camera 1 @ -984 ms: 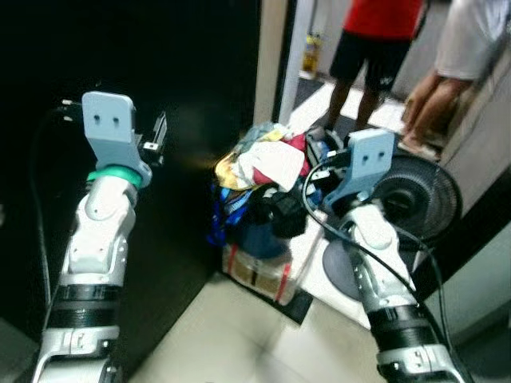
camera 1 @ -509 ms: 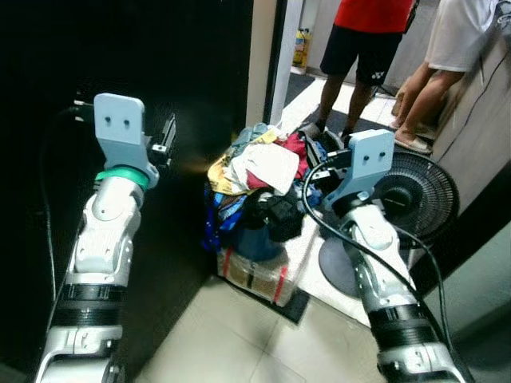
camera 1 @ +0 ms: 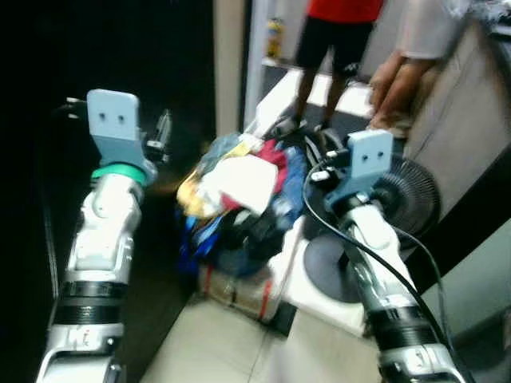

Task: Clothes washing

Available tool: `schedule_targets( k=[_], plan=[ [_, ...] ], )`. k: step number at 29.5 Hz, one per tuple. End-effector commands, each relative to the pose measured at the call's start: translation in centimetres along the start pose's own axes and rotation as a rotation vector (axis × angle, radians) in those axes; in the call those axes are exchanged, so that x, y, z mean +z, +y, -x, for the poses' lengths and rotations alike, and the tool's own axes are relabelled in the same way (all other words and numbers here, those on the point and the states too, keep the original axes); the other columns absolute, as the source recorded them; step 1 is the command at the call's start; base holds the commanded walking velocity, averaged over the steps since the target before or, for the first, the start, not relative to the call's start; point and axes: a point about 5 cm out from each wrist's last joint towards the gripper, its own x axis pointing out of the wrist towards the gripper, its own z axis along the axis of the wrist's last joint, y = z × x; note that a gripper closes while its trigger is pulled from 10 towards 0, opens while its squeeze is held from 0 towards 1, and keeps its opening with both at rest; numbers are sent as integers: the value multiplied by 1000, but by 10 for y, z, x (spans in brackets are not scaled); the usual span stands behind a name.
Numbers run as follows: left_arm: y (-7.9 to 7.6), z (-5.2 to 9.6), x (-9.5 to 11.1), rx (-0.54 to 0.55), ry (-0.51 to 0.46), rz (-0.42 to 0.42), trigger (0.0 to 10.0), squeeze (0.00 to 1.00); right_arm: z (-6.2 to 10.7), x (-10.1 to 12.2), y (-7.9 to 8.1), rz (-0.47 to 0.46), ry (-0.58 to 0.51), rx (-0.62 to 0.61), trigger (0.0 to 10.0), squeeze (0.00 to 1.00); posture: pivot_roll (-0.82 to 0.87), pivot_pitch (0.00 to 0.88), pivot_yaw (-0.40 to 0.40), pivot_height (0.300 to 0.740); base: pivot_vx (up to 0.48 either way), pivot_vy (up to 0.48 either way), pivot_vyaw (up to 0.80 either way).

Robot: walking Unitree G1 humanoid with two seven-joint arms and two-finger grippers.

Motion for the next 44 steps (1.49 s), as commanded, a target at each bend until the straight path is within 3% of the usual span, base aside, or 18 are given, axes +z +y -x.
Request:
schedule_targets(
  k=[1, 11, 17, 24, 37, 39, 44],
  plan=[
    [1, 1, -4, 1, 14, 2, 10000, 0, 3, -8, 2, -13, 30, 0, 10000, 0, 48, 20, 3, 740, 416, 0, -788],
    [0, 0, -3, -4, 11, 3, 10000, 0, 5, -11, -1, 22, 39, 2, 10000, 0, 48, 21, 7, 740, 413, 0, -123],
    [0, 1, -4, -2, 13, 1, 10000, 0, 5, -12, 6, 4, 36, 22, 10000, 0, 52, 26, 7, 740, 405, 0, 699],
    [2, 2, -5, 8, 20, 6, 10000, 0, 5, -11, 4, 5, 31, 15, 10000, 0, 51, 30, 5, 740, 389, 0, 0],
    [0, 3, -7, -6, 25, 13, 10000, 0, 7, -12, 9, -4, 26, 33, 10000, 0, 48, 33, 7, 740, 0, 0, 0],
    [-1, 4, -9, -16, 32, 9, 10000, 0, 9, -13, 11, -5, 30, 42, 10000, 0, 47, 34, 7, 740, 0, 0, 0],
    [-7, 19, -38, -49, 124, -15, 10000, 0, 25, -40, 15, 51, 119, 69, 10000, 0, 51, 43, 2, 740, 0, 0, 0]
  ],
)
